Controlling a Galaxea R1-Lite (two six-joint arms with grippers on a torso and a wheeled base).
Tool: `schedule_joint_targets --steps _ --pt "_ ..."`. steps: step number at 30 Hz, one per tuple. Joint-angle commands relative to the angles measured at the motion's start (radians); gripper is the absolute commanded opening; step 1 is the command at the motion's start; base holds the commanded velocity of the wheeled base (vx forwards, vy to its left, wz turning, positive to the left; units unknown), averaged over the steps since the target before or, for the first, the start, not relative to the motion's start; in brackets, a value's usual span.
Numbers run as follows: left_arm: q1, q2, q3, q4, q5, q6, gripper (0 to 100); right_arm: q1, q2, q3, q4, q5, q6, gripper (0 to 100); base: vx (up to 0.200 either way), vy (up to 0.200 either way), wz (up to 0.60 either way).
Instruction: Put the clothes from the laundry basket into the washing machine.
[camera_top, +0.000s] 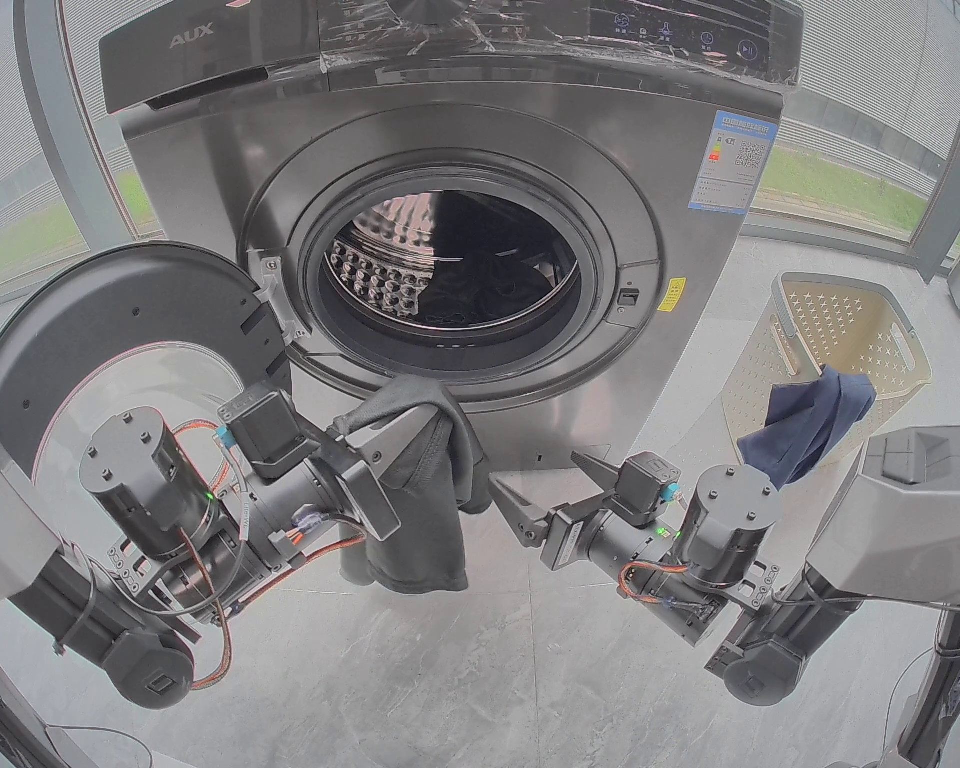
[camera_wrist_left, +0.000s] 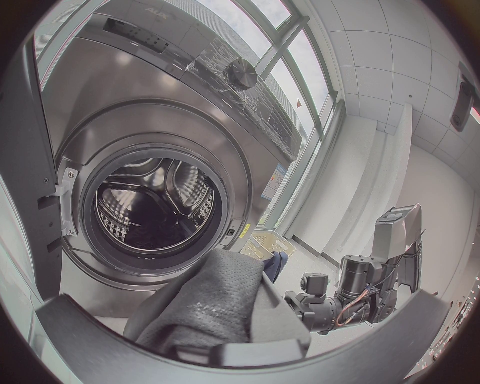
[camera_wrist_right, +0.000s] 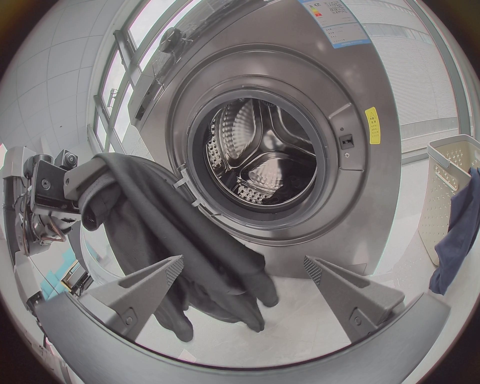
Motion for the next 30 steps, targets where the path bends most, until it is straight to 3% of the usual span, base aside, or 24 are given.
schedule_joint_targets --steps 1,6,20,30 --pt "0.001 0.013 -0.002 -0.002 0.004 0.001 0 0.020 -0.003 -0.012 -0.001 0.004 -0.001 100 0.000 0.000 0.00" --pt "0.001 0.023 -0.003 0.000 0.005 0.001 0 0.043 -0.008 -0.037 0.001 0.005 -0.003 100 0.000 0.000 0.00" --pt "0.000 0.024 -0.005 -0.002 0.005 0.001 0 0.026 0.084 -0.178 0.002 0.010 -0.034 100 0.000 0.000 0.00" --pt "0.000 0.018 -0.014 -0.002 0.008 0.001 0 0.025 0.176 -0.181 0.001 0.010 -0.032 100 0.000 0.000 0.00"
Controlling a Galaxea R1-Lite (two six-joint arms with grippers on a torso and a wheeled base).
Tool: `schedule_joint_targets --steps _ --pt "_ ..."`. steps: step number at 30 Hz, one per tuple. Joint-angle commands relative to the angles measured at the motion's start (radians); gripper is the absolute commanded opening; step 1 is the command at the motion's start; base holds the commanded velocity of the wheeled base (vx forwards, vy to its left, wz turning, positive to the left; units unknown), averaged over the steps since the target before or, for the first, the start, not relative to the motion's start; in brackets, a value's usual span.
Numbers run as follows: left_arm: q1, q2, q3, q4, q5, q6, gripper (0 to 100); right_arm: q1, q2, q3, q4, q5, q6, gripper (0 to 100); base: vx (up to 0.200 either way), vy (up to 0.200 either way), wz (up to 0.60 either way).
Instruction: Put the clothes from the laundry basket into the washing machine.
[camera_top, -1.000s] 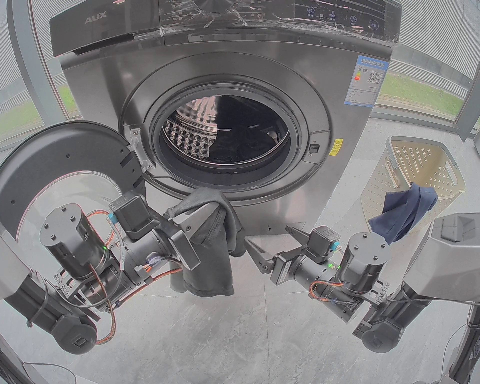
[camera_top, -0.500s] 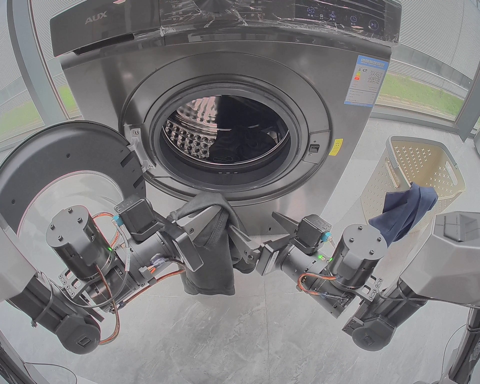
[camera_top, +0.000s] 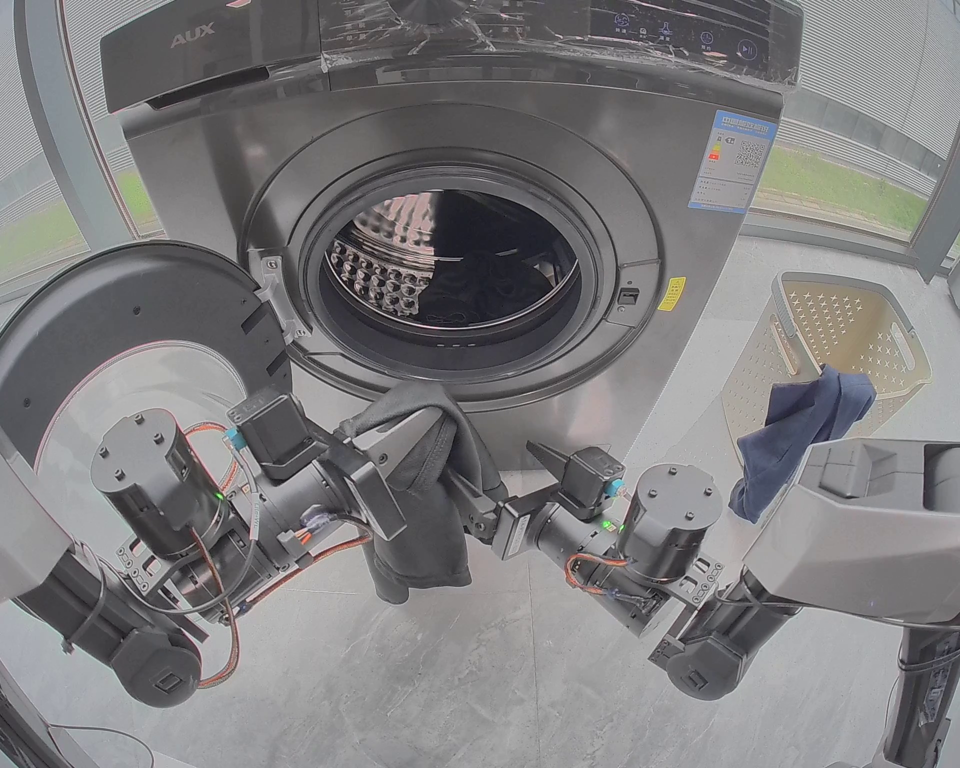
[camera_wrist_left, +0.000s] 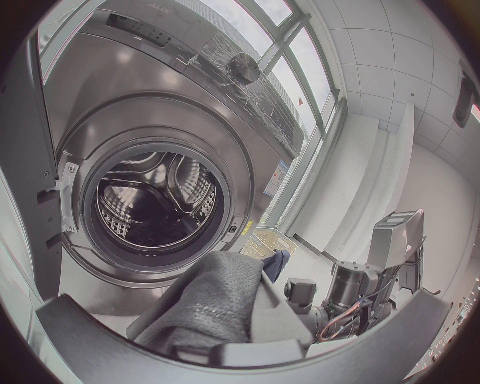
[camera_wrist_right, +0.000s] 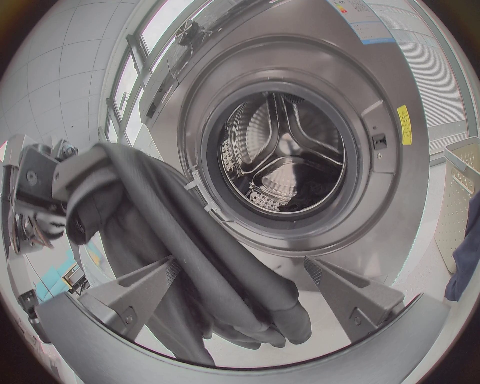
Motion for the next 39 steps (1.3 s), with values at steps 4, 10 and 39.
schedule_joint_targets --steps 4,10,39 --pt "0.000 -0.005 -0.004 -0.001 0.002 -0.001 0 0.004 0.066 -0.008 -0.001 0.000 0.000 100 0.000 0.000 0.00" --pt "0.000 -0.003 0.001 -0.001 0.004 -0.001 0 0.004 0.065 -0.062 -0.001 0.000 -0.003 100 0.000 0.000 0.00" --pt "0.008 0.001 0.003 -0.001 0.002 -0.002 0 -0.062 -0.009 -0.036 0.001 0.012 -0.015 0 0.000 0.000 0.00"
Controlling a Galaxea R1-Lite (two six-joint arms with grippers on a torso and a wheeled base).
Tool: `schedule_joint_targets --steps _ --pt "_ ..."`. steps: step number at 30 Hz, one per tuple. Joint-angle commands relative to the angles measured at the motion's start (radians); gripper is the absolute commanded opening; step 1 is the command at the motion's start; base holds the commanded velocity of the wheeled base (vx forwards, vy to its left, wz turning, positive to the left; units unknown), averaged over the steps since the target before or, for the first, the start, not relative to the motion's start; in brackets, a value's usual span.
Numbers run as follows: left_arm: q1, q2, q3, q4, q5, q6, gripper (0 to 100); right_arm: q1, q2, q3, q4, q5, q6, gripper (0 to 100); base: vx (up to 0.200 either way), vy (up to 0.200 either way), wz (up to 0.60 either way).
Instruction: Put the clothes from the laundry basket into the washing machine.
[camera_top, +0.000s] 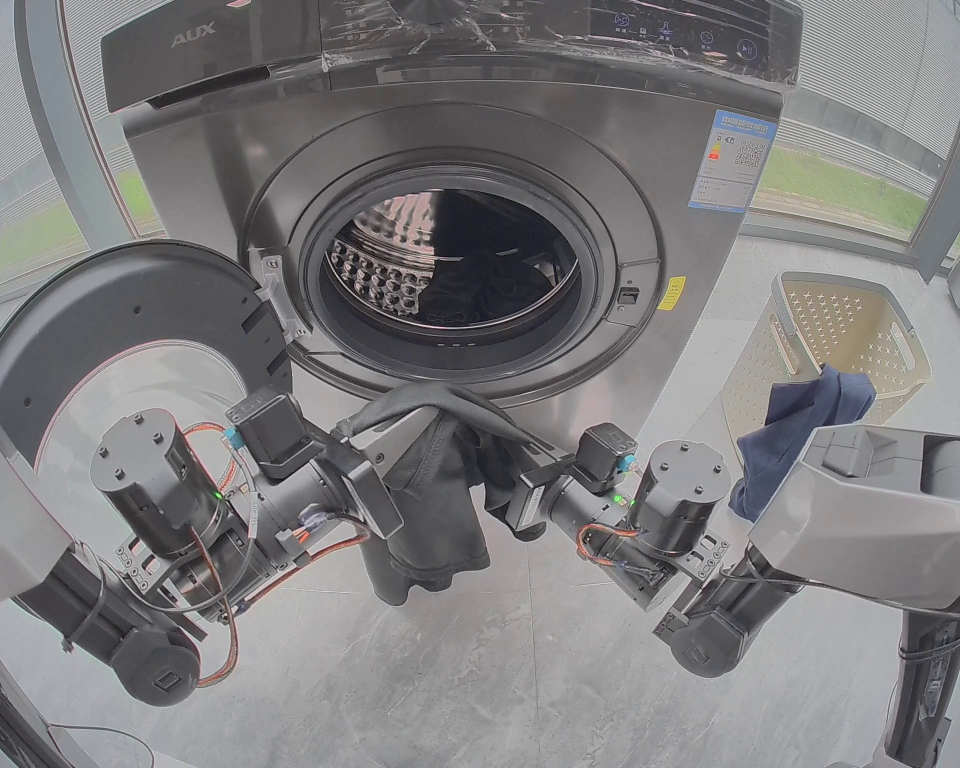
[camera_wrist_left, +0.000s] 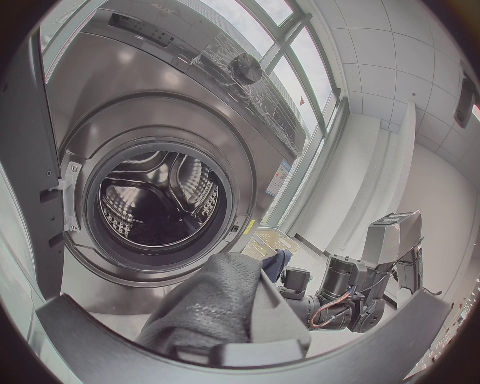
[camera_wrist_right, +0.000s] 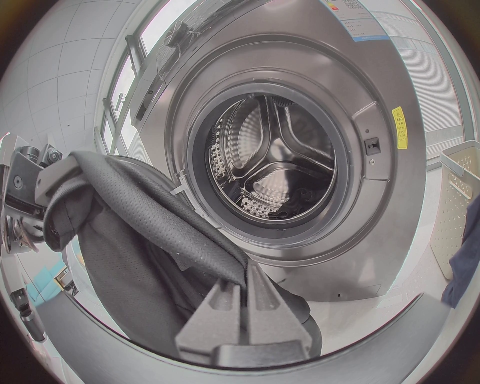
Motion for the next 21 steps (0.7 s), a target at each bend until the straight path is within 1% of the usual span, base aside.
schedule_joint_targets --steps 1,5,6,18,21 --pt "0.000 0.000 0.001 0.001 0.000 0.000 0 -0.005 -0.017 0.011 0.001 0.003 -0.002 0 0.000 0.000 0.00" --pt "0.000 0.000 0.002 -0.001 0.000 0.000 0 0.009 -0.006 0.005 0.001 0.003 0.000 0 0.000 0.000 0.00" --pt "0.000 0.000 0.002 -0.001 0.000 0.000 0 0.009 -0.006 0.005 -0.001 0.003 0.000 100 0.000 0.000 0.00" --pt "-0.005 -0.006 0.001 0.001 0.000 0.000 0 0.012 0.072 -0.034 0.001 0.004 -0.005 100 0.000 0.000 0.00" --pt "-0.006 -0.006 0.001 -0.001 0.000 0.000 0 0.026 0.080 -0.041 0.001 0.004 -0.003 100 0.000 0.000 0.00"
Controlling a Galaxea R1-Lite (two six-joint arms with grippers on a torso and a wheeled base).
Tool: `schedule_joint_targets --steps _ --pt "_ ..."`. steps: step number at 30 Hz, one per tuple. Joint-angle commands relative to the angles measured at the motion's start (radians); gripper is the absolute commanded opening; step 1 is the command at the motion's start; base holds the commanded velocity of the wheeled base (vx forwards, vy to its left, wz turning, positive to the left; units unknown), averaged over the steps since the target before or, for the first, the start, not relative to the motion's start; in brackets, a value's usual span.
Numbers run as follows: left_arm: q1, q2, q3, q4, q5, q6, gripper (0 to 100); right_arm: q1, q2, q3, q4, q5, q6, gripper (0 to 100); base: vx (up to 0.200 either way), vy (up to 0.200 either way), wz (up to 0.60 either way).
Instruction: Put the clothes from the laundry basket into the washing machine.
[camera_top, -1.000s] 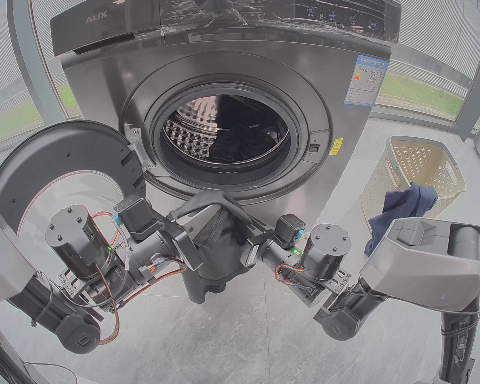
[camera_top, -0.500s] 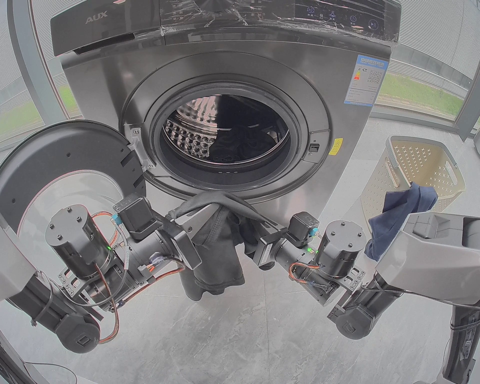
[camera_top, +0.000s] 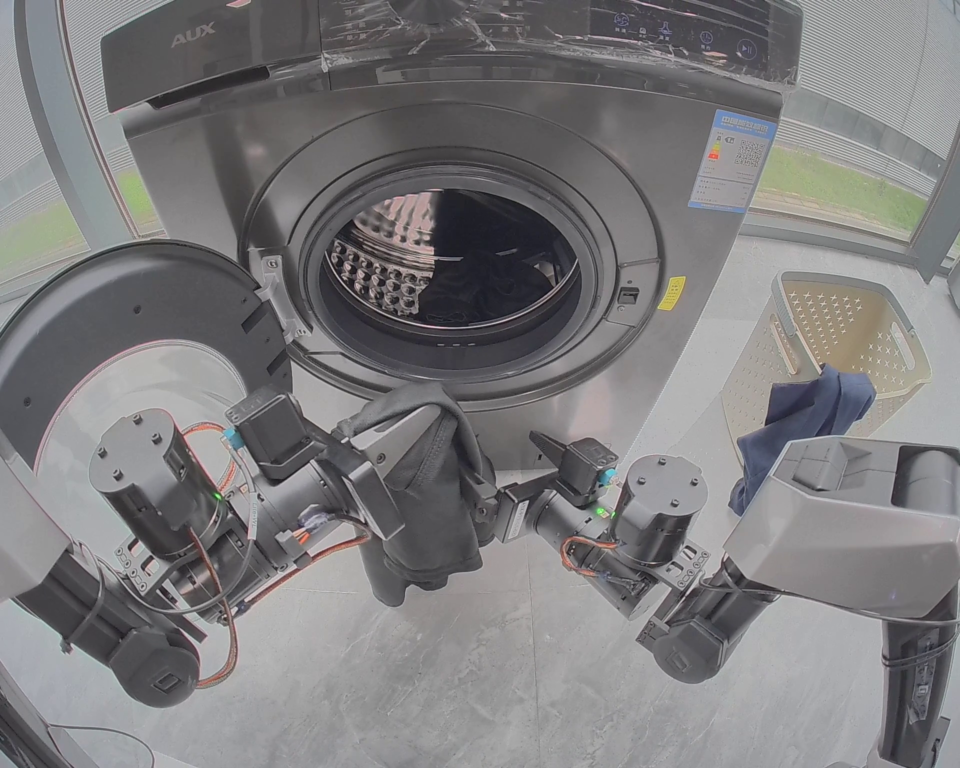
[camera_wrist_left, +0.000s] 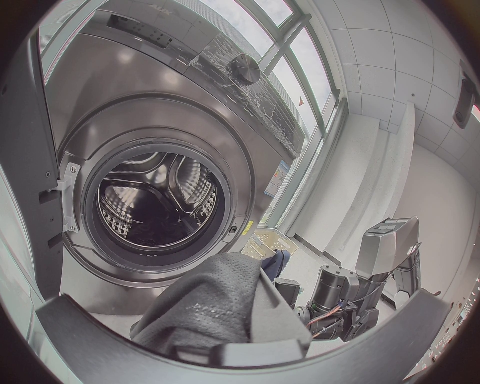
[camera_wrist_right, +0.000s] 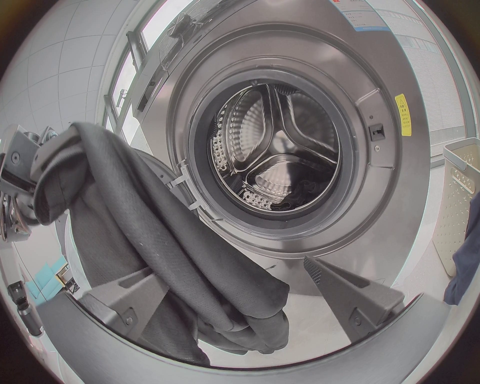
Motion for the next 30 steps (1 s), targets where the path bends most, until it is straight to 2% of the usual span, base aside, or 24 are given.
schedule_joint_targets --steps 1,8,14,17,18,24,30 --pt "-0.001 -0.001 0.000 -0.001 0.000 0.000 0 0.019 0.024 -0.008 -0.001 0.000 0.000 100 0.000 0.000 0.00" --pt "-0.003 -0.001 -0.002 0.001 0.000 0.000 0 0.048 0.060 -0.037 -0.001 -0.002 -0.001 100 0.000 0.000 0.00" --pt "-0.003 -0.006 0.000 0.001 0.000 0.000 0 0.013 0.112 -0.157 -0.001 0.000 -0.003 100 0.000 0.000 0.00" --pt "-0.001 -0.006 0.000 -0.001 0.000 0.000 0 0.004 0.118 -0.166 -0.001 -0.002 -0.004 100 0.000 0.000 0.00" --pt "0.002 -0.006 0.000 0.001 0.000 0.000 0 0.001 0.118 -0.165 -0.001 -0.002 -0.004 0 0.000 0.000 0.00" --pt "0.004 -0.001 0.006 -0.001 0.000 0.000 0 -0.015 0.050 -0.154 -0.002 -0.002 0.002 0 0.000 0.000 0.00" --pt "0.005 0.013 0.012 -0.001 0.000 0.000 0 -0.015 -0.075 -0.031 -0.002 0.001 0.003 0 0.000 0.000 0.00"
